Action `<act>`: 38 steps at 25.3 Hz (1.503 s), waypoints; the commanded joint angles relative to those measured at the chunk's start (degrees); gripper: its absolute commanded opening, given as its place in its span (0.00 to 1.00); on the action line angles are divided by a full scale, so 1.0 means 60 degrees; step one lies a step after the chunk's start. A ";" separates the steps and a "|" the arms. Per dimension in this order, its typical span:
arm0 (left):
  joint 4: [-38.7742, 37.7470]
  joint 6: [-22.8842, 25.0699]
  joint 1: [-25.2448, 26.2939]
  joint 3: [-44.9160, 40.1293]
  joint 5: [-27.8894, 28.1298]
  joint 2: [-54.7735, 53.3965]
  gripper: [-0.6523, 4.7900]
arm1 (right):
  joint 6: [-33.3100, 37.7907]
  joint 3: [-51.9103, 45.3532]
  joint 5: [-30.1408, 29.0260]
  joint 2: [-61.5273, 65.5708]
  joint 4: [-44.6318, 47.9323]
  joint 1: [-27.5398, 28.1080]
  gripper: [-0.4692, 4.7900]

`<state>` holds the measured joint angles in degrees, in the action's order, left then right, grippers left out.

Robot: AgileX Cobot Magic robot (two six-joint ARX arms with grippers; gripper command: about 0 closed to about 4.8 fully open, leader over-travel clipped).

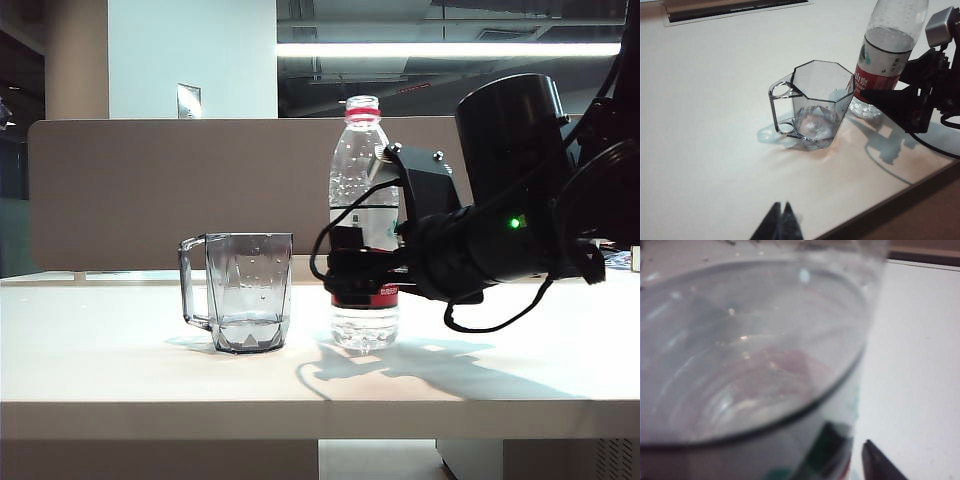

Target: Pick up the mineral water bottle on the table and pour a little water into the mug.

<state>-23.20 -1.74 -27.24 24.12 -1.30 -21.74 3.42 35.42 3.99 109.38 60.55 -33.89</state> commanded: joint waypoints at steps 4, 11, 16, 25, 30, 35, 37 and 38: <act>0.0091 0.0036 0.0007 0.0022 0.0000 0.0004 0.11 | -0.0004 -0.0747 0.0182 -0.1169 0.0178 -0.0066 1.00; 0.0091 0.0036 0.0007 0.0022 0.0000 0.0004 0.11 | -0.0004 -0.2648 0.0415 -0.3224 0.0160 -0.0066 1.00; 0.0091 0.0036 0.0007 0.0022 0.0000 0.0007 0.11 | 0.0000 -0.4051 0.0386 -0.4849 0.0157 -0.0066 0.63; 0.0091 0.0036 0.0007 0.0022 0.0000 0.0007 0.11 | 0.0000 -0.5523 -0.0266 -0.7686 -0.1129 -0.0066 0.08; 0.0091 0.0036 0.0007 0.0022 0.0000 0.0007 0.11 | -0.0011 -0.5523 -0.0477 -0.8553 -0.2346 -0.0066 0.08; 0.0091 0.0040 0.0007 0.0022 0.0000 0.0007 0.11 | -0.0025 -0.5555 -0.0412 -0.8878 -0.3410 -0.0033 0.08; 0.0087 0.0036 0.0007 0.0022 -0.0004 0.0007 0.11 | -0.0029 -0.5610 -0.0412 -0.9238 -0.3869 0.0011 0.08; 0.0087 0.0036 0.0007 0.0022 -0.0004 0.0007 0.11 | -0.0036 -0.5654 -0.0408 -0.9406 -0.4029 0.0015 0.08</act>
<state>-23.24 -1.74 -27.24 24.12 -1.28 -21.69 3.40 1.69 1.41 54.24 38.02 -33.85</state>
